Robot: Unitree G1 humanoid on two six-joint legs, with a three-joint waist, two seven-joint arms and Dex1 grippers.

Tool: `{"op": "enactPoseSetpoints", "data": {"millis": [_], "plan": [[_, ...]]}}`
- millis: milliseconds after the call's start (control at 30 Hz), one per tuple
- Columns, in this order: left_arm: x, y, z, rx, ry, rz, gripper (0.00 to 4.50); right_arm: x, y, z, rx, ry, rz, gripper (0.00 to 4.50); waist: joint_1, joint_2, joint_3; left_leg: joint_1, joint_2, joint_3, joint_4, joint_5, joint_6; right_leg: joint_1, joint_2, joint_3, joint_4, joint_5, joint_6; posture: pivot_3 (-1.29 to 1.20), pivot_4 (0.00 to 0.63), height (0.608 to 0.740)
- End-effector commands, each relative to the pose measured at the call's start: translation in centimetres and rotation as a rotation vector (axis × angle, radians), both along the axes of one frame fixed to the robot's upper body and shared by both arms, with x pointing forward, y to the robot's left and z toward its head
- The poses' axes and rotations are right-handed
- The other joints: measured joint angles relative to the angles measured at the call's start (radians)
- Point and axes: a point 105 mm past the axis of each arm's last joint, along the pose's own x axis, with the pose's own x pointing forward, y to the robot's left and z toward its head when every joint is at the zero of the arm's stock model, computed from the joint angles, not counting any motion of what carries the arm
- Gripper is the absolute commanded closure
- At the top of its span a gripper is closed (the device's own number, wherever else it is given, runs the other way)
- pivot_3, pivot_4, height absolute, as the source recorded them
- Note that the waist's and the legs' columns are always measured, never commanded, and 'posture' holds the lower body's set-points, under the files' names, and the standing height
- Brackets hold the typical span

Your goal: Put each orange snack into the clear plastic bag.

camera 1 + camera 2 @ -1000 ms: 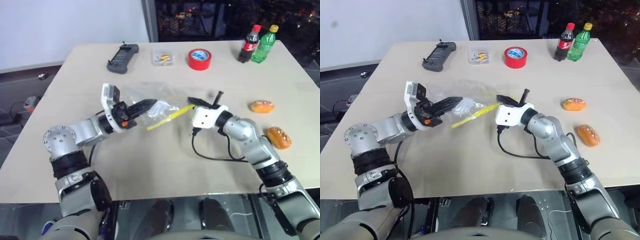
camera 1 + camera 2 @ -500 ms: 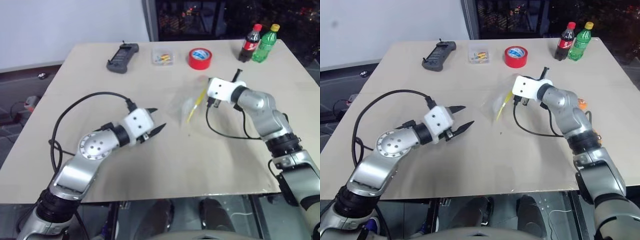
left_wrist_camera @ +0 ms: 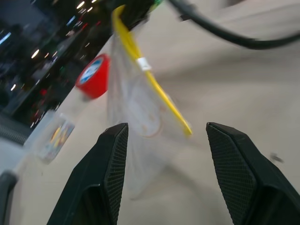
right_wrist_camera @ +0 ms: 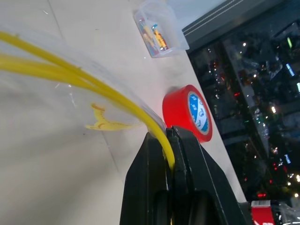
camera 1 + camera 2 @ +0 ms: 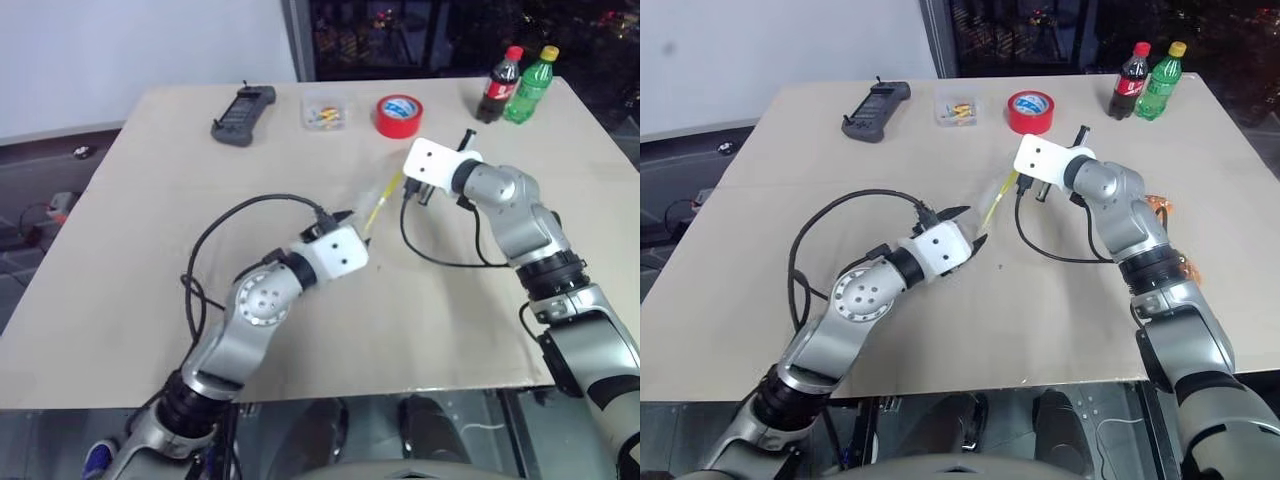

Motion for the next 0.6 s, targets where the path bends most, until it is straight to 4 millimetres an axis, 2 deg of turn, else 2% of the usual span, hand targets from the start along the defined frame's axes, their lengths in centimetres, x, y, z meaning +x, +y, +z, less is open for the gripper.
{"op": "enactPoseSetpoints", "data": {"millis": [33, 233, 267, 300, 400, 467, 600], "plan": [[0.9, -0.5, 0.7, -0.005, -0.040, 0.036, 1.71, -0.5, 1.0, 2.2, 0.006, -0.064, 0.033, 4.50, 0.000, 0.000, 0.000, 0.000, 0.000, 0.000, 0.000, 0.000, 0.000, 0.000, 0.000, 0.000, 0.000, 0.000, 0.000, 0.00, 0.150, 0.740], [1.9, -1.4, 1.0, -0.008, -0.044, 0.046, 1.71, -0.7, 0.9, 2.0, 0.004, -0.064, 0.024, 4.50, -0.001, 0.000, 0.000, 0.000, 0.000, 0.000, 0.001, 0.000, 0.000, 0.000, 0.000, 0.000, 0.001, 0.000, 0.000, 0.00, 0.150, 0.740], [1.9, -1.5, 1.0, -0.007, -0.044, 0.045, 2.20, -0.7, 0.9, 2.0, 0.004, -0.065, 0.022, 4.50, -0.001, 0.000, 0.000, 0.000, 0.000, 0.000, 0.001, 0.000, 0.000, 0.000, 0.000, 0.000, 0.001, 0.000, 0.000, 0.00, 0.150, 0.740], [1.9, -1.5, 1.0, -0.006, -0.044, 0.045, 2.46, -0.8, 0.9, 2.0, 0.004, -0.066, 0.019, 4.50, -0.001, 0.000, 0.000, 0.000, 0.000, 0.000, 0.001, 0.000, 0.000, 0.000, 0.000, 0.000, 0.001, 0.000, 0.000, 0.00, 0.150, 0.740], [2.2, -1.4, 1.2, -0.001, -0.052, 0.051, 3.83, -0.8, 0.7, 2.0, 0.006, -0.067, 0.011, 4.50, -0.001, 0.000, 0.000, 0.000, 0.000, 0.000, 0.001, 0.000, 0.000, 0.000, 0.000, 0.000, 0.001, 0.000, 0.000, 0.00, 0.150, 0.740], [2.3, -1.2, 1.5, -0.003, -0.061, 0.054, 4.44, -0.9, 0.6, 1.9, 0.007, -0.071, 0.007, 4.50, -0.001, 0.000, 0.000, 0.000, 0.000, 0.000, 0.001, 0.000, 0.000, 0.000, 0.000, 0.000, 0.001, 0.000, 0.000, 0.00, 0.150, 0.740], [2.8, -0.3, 2.0, 0.024, -0.098, 0.063, 4.44, -1.5, -0.1, 0.7, -0.023, -0.011, 0.011, 4.50, 0.000, 0.000, 0.000, 0.000, 0.000, 0.000, 0.002, 0.000, 0.000, 0.000, 0.000, 0.000, 0.001, 0.000, 0.000, 0.00, 0.150, 0.740]]}}
